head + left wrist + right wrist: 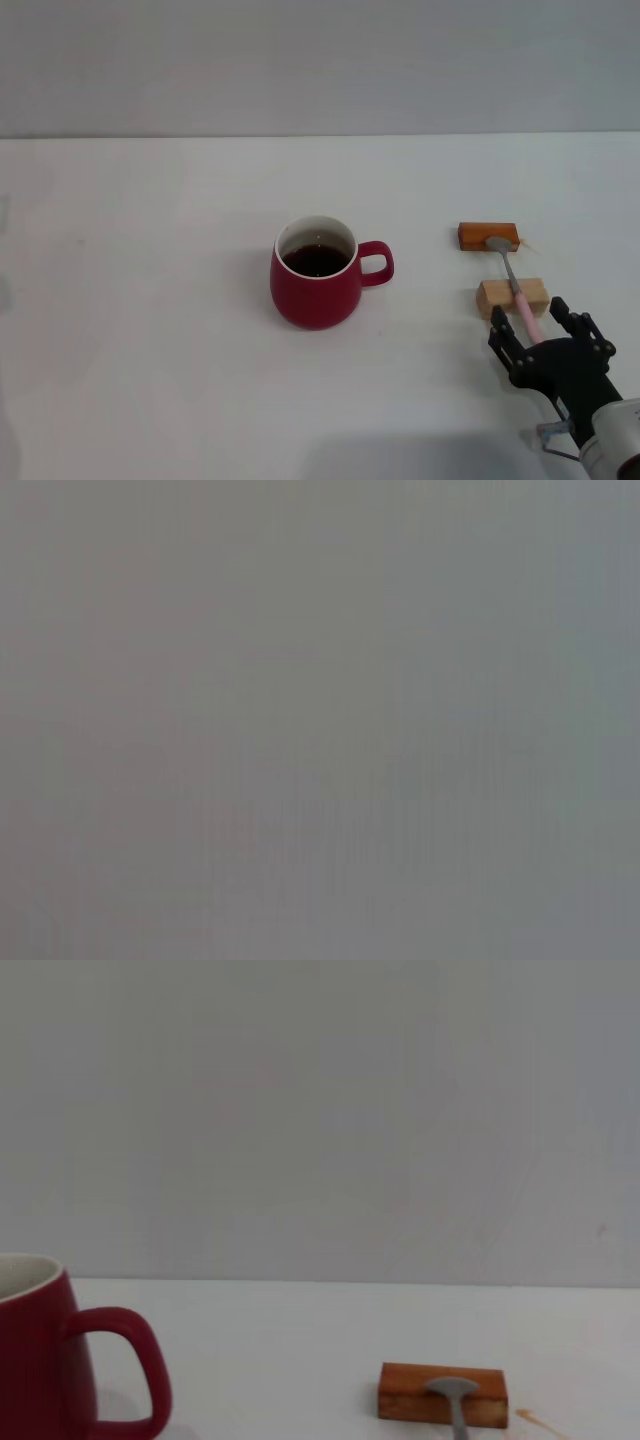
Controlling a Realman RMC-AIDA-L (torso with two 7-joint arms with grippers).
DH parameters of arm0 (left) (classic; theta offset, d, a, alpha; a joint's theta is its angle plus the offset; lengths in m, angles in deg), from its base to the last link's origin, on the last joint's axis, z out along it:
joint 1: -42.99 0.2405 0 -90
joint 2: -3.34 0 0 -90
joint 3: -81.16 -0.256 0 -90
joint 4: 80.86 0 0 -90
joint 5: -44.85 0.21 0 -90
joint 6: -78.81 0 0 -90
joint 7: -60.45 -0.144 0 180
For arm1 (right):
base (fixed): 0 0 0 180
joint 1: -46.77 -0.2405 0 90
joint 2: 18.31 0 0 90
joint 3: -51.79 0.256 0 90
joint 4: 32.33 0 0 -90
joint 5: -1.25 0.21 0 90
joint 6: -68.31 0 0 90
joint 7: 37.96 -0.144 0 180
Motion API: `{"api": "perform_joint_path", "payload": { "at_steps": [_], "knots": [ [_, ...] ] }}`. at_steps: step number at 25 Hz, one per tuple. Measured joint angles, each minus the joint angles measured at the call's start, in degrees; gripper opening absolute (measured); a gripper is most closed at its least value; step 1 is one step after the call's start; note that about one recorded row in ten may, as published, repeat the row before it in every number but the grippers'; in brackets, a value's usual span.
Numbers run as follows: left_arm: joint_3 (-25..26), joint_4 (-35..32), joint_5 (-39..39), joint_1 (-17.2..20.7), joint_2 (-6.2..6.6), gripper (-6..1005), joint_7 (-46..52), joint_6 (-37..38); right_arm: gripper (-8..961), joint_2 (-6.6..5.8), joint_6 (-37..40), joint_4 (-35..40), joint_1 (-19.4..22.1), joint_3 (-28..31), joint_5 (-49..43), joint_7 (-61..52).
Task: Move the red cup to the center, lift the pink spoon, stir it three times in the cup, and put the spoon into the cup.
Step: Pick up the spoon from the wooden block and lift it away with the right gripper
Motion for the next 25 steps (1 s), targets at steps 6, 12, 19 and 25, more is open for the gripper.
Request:
{"api": "perform_joint_path", "payload": {
  "at_steps": [6, 12, 19, 25],
  "knots": [
    [0.0, 0.0, 0.0, 0.0, 0.09, 829, 0.0, 0.2, 709, 0.09, 0.0, 0.5, -0.4, -0.1, 1.4, 0.0],
    [0.0, 0.0, 0.2, 0.1, -0.04, 829, 0.1, 0.7, 708, 0.1, -0.3, 0.6, -0.6, -0.3, 1.4, 0.0],
    [0.0, 0.0, 0.2, 0.2, -0.09, 829, 0.1, 0.8, 574, 0.05, -0.6, 0.6, -0.8, -0.9, 1.5, 0.0],
    [0.0, 0.0, 0.3, 0.3, -0.1, 829, 0.2, 0.8, 435, 0.02, -0.7, 0.6, -1.0, -0.9, 1.5, 0.0]
  ]
}}
